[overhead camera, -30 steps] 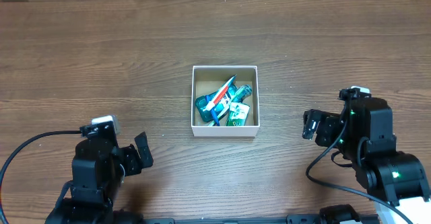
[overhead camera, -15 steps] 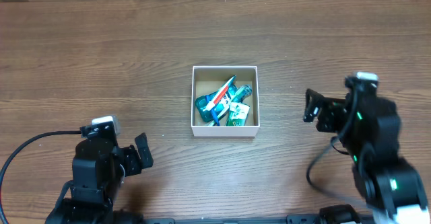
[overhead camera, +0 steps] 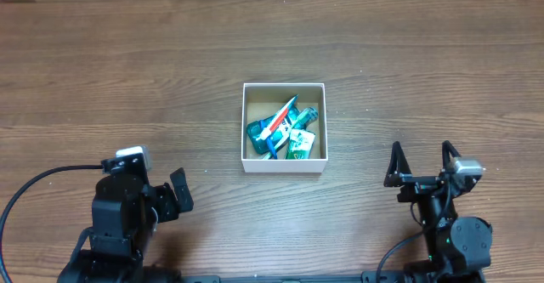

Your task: Pack container

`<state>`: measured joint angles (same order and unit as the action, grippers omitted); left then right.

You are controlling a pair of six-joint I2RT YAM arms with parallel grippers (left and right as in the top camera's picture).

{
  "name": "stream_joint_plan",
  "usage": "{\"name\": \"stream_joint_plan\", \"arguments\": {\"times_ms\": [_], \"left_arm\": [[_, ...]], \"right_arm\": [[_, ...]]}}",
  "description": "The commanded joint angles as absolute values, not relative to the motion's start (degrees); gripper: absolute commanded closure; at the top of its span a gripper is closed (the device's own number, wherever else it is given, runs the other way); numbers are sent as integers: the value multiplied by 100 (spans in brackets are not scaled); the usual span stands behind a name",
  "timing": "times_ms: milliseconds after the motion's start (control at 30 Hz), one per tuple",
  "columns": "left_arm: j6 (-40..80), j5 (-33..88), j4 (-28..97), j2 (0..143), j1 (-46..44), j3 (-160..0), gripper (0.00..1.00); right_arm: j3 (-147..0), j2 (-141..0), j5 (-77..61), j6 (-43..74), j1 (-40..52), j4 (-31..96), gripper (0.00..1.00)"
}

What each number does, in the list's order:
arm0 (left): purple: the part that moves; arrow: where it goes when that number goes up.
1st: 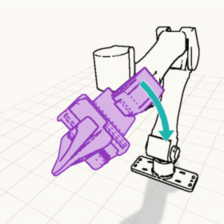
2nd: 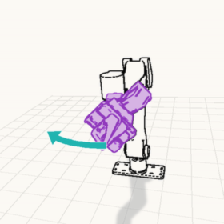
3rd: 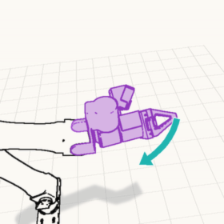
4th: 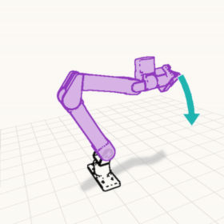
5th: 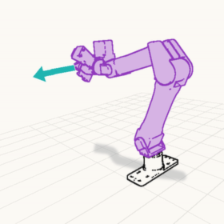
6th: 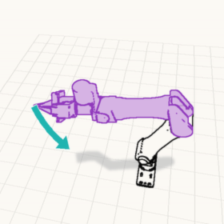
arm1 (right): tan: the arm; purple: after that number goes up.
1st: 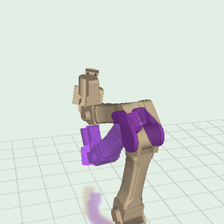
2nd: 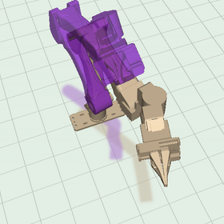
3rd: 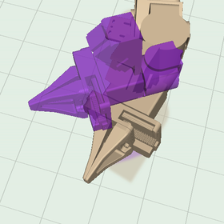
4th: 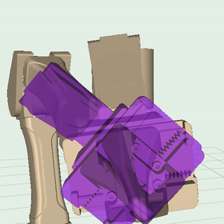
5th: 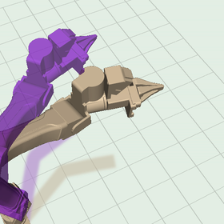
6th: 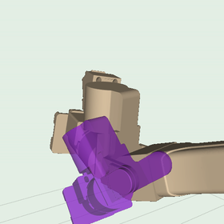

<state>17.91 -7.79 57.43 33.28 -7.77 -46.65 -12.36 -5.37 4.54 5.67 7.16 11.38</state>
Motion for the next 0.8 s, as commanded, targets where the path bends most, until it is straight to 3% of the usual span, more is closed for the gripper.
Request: {"name": "stream_joint_plan", "arguments": {"times_ms": [0,167,233,767], "left_arm": [[1865,-851,5719,3336,-753,-4663,0],[1865,-854,5719,3336,-753,-4663,0],[1868,-851,5719,3336,-753,-4663,0],[1865,-851,5719,3336,-753,-4663,0]], "right_arm": [[-816,-183,508,270,690,801,0],[-36,-16,486,276,672,19,0],[-45,-16,464,292,672,456,0],[-45,-16,423,296,672,440,0]]}}
